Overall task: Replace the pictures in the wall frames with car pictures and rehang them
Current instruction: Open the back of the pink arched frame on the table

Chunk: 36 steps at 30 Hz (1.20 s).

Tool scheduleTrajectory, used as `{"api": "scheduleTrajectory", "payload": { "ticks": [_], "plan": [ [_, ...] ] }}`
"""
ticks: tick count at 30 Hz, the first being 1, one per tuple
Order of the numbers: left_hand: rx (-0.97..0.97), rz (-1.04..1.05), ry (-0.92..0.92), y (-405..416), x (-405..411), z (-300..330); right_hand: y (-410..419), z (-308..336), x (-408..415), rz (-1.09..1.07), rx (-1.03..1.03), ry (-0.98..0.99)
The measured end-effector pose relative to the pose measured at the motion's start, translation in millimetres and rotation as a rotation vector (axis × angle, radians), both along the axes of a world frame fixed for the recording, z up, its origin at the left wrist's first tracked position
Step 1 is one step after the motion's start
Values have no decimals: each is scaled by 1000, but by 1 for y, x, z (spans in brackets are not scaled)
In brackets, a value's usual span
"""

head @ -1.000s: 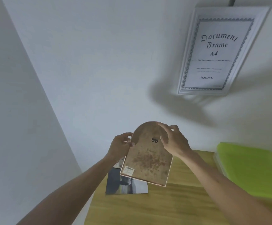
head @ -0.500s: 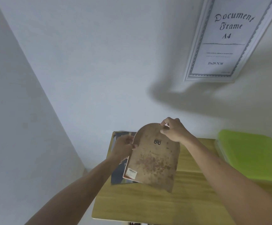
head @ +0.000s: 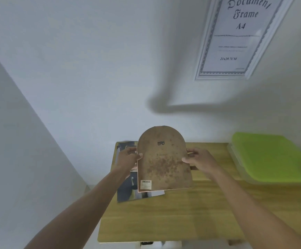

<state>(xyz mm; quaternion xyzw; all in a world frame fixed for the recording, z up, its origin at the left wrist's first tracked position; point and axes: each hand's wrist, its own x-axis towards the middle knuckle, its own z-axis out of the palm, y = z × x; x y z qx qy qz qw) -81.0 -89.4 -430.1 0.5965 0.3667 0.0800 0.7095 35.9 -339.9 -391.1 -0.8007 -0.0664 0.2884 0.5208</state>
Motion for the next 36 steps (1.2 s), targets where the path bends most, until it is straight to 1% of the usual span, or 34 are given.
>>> {"api": "scheduleTrajectory", "payload": {
  "ticks": [4,7,10,13,15,18,20,22,26,29,32,34,36],
  "plan": [
    [17,-125,25,-14,4,-3,-18,-27,3,-123,16,75],
    [-66,-254,43,-19,7,-6,-36,-43,7,-199,43,155],
    [-108,-349,111,-24,11,-8,-51,-54,12,-286,86,209],
    [-125,-290,173,-33,17,-16,-64,-66,15,-315,60,166],
    [-120,-254,185,-37,22,-24,-73,-74,19,-250,34,151],
    [-105,-231,197,-45,36,-34,-90,-86,33,-154,20,225],
    [-73,-214,217,-51,42,-37,-101,-92,43,-180,-18,212],
    [-55,-190,237,-55,48,-41,-112,-95,55,-256,-49,177],
    [-21,-134,286,-57,60,-53,-135,-109,84,-355,-165,85],
    [1,-80,325,-58,62,-59,-144,-124,102,-358,-225,90],
    [5,-57,359,-58,60,-62,-148,-140,116,-357,-310,50],
    [27,-51,382,-60,59,-64,-151,-150,123,-291,-455,-29],
    [42,-43,405,-66,60,-62,-152,-158,123,-118,-730,-158]
  ]
}}
